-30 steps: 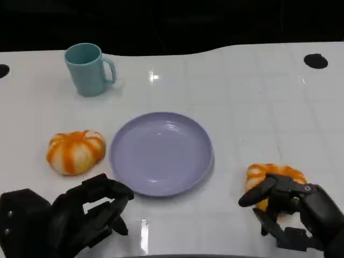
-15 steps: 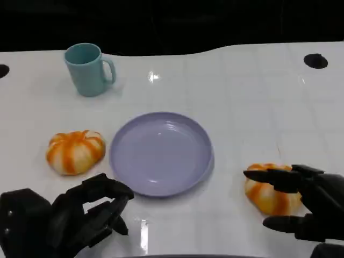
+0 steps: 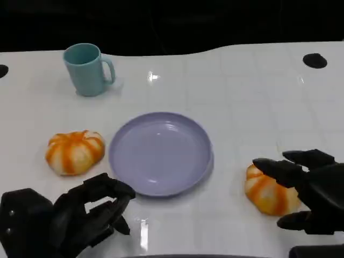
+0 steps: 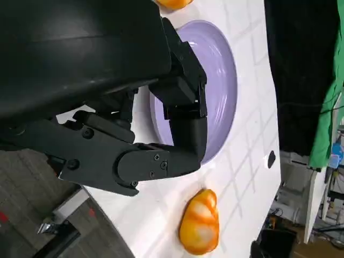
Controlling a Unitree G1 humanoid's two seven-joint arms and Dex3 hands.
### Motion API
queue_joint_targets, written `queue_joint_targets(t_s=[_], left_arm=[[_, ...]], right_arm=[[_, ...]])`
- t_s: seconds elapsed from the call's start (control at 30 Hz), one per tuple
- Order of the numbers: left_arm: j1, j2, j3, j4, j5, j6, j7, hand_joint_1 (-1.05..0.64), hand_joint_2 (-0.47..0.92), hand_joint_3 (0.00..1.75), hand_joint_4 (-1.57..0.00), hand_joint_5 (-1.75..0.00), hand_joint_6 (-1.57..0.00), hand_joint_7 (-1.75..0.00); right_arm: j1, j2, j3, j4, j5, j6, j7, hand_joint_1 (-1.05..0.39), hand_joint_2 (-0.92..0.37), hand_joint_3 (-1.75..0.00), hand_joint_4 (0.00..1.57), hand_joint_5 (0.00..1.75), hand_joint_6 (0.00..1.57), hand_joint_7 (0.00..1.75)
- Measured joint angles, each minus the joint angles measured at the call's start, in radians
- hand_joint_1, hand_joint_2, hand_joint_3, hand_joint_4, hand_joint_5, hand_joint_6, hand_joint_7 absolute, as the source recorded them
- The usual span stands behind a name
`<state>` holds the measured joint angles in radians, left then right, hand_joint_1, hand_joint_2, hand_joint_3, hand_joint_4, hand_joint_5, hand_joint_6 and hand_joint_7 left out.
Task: Grasp the bread from the table and place it into the plate.
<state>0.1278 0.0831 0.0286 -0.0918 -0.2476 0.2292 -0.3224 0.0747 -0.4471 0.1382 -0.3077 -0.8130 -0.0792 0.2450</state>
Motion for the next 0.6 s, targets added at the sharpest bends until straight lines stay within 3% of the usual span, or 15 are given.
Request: queue_joint_targets(t_s=[0.27, 0.6], left_arm=[[0.000, -0.009, -0.005, -0.001, 0.003, -0.003, 0.006, -0.45, 0.92, 0.44, -0.61, -1.75, -0.64, -1.29], [0.001, -0.011, -0.009, -0.006, 0.004, -0.004, 0.010, -0.46, 0.92, 0.42, -0.62, -1.72, -0.65, -1.28]], right_arm=[[-0.102, 0.000, 0.080, 0.132, -0.097, 0.031, -0.004, -0.50, -0.79, 0.00, 0.12, 0.30, 0.31, 0.02], [-0.222, 0.009, 0.177, 0.272, -0.118, 0.086, 0.033, -0.50, -0.82, -0.01, 0.15, 0.29, 0.35, 0.02]])
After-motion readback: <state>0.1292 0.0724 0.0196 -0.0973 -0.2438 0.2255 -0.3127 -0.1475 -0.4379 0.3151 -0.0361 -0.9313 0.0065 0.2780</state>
